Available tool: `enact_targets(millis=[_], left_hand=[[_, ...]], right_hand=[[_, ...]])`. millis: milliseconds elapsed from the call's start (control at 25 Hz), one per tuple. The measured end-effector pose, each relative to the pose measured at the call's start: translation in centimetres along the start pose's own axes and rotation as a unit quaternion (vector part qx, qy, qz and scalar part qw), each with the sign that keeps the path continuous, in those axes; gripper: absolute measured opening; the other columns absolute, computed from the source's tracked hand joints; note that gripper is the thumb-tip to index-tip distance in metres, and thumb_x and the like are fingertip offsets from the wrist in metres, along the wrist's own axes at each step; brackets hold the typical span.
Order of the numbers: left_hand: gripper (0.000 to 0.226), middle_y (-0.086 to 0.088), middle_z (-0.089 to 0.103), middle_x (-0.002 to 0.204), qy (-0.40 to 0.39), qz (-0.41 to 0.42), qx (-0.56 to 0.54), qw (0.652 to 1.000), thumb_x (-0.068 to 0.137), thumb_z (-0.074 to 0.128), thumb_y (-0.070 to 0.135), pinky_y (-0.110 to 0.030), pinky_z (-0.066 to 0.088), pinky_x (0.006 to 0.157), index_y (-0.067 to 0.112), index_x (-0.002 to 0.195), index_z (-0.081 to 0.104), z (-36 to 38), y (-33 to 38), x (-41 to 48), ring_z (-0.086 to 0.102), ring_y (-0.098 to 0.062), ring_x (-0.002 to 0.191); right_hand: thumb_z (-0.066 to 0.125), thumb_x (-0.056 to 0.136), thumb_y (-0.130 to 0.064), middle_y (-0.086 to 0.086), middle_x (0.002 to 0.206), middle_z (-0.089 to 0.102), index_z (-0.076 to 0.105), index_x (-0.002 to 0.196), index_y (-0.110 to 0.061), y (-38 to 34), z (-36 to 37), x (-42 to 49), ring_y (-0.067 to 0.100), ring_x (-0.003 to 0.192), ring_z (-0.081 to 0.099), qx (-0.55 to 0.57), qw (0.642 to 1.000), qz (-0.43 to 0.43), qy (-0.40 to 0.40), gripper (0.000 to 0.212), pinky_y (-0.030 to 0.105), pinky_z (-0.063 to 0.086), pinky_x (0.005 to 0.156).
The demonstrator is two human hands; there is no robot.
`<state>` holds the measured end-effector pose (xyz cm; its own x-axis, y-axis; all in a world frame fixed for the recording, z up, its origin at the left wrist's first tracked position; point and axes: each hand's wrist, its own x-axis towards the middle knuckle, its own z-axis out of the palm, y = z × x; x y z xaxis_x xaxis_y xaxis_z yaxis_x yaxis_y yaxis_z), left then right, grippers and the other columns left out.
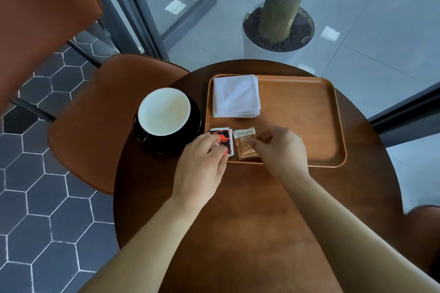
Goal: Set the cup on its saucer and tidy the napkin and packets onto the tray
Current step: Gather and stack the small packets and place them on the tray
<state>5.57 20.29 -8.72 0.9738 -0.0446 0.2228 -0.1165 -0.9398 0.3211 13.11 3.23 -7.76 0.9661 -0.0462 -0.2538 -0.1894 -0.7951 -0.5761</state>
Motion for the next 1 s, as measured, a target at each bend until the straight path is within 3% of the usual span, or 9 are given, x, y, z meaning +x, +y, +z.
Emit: enact_targets(millis=[560,800,920,1000], left_hand=[[0.009,-0.009,0.068,0.102,-0.082,0.018,0.019,0.996,0.078,0.076,0.004,-0.048,0.055,0.073,0.008,0.086,0.075,-0.5,-0.9,2.0,0.062,-0.032,0.097],[0.011,-0.01,0.067,0.106,-0.078,0.016,0.027,0.996,0.08,0.073,0.006,-0.047,0.056,0.075,0.007,0.091,0.074,-0.6,-0.8,1.8,0.061,-0.032,0.101],[0.014,-0.008,0.067,0.11,-0.062,0.016,0.014,0.998,0.086,0.068,0.017,-0.044,0.056,0.078,0.009,0.097,0.073,-0.8,-0.7,1.8,0.061,-0.028,0.104],[0.018,-0.005,0.067,0.116,-0.073,0.019,0.016,0.997,0.086,0.069,0.023,-0.043,0.055,0.08,0.012,0.1,0.073,-0.8,-0.6,2.0,0.06,-0.027,0.111]], right_hand=[[0.071,0.079,-0.036,-0.007,0.086,0.073,0.07,0.094,-0.026,-0.8,1.0,-0.7,0.023,0.083,0.067,-0.016,0.999,0.028,0.004,0.017,0.029,0.048,0.066],[0.069,0.082,-0.037,-0.008,0.086,0.066,0.059,0.111,-0.026,-0.6,0.9,-0.9,0.023,0.083,0.065,0.001,1.0,-0.013,0.005,0.033,0.031,0.046,0.066],[0.068,0.082,-0.039,-0.001,0.109,0.059,0.054,0.132,-0.031,-0.6,0.7,-0.6,0.024,0.101,0.061,-0.017,0.997,-0.071,-0.012,0.053,0.035,0.051,0.076],[0.07,0.079,-0.042,-0.002,0.124,0.051,0.051,0.135,-0.038,-0.8,0.7,-0.5,0.024,0.113,0.055,-0.068,0.992,-0.098,-0.047,0.059,0.035,0.05,0.079]])
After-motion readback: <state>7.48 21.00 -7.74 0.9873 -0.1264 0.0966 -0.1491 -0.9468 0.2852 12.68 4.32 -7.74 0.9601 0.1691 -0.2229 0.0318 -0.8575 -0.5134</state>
